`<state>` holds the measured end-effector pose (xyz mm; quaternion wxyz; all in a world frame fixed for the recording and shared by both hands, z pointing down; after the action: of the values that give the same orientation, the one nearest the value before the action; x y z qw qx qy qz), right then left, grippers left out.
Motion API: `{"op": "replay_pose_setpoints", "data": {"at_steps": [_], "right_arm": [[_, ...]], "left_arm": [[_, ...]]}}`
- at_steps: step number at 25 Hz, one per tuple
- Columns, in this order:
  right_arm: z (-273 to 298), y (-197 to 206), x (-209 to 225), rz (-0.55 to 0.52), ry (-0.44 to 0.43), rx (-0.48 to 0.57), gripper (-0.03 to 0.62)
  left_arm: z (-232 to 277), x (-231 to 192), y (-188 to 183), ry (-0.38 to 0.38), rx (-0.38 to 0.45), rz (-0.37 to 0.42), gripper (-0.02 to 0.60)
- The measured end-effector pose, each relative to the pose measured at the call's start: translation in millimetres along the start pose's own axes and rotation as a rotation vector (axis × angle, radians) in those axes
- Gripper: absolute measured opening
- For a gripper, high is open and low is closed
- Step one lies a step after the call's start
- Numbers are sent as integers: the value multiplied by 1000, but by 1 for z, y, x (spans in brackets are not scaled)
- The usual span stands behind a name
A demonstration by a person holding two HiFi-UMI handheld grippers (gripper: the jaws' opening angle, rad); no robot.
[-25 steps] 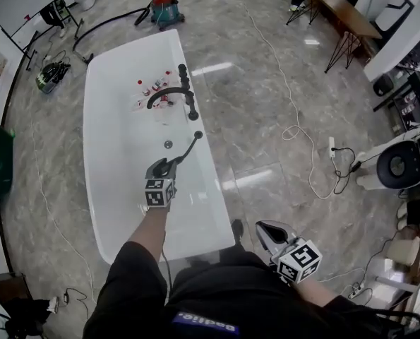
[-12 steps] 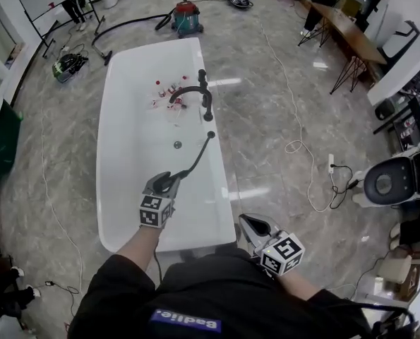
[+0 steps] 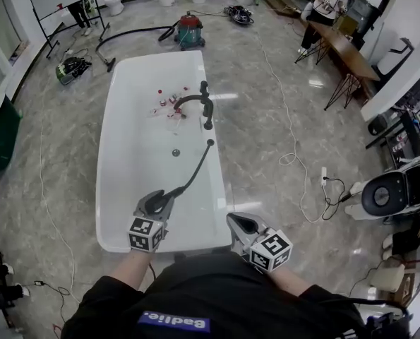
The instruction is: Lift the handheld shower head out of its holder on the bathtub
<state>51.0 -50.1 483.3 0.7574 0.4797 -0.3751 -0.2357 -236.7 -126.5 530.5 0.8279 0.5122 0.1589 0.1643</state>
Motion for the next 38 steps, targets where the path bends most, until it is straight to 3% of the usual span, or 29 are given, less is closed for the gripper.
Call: {"op": "replay_pose_setpoints", "data": {"at_steps": [6, 14, 29, 38], "right_arm": [[10, 1, -7, -19, -37, -15, 2], [19, -7, -11, -43, -73, -23, 2], [20, -19, -21, -86, -122, -11, 2], [20, -24, -21, -110, -121, -15, 2]], "left_arm": [[-36, 9, -7, 8, 48, 14, 133], [-69, 36, -44, 38, 136, 108, 133], [-106, 74, -83, 92, 244, 62, 133], [-101, 94, -79, 205, 256, 125, 133]]}}
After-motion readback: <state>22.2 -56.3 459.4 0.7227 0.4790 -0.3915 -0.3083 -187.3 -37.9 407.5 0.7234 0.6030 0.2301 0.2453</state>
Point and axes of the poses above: the fingertips, and each gripper's own axes: z forward along the fingers, x to its right, y out of its underside, the point moved 9 cm from there along -z, backward along the fingers, and after that the axes turned 7 degrees about -y, right-handed, at the moved point
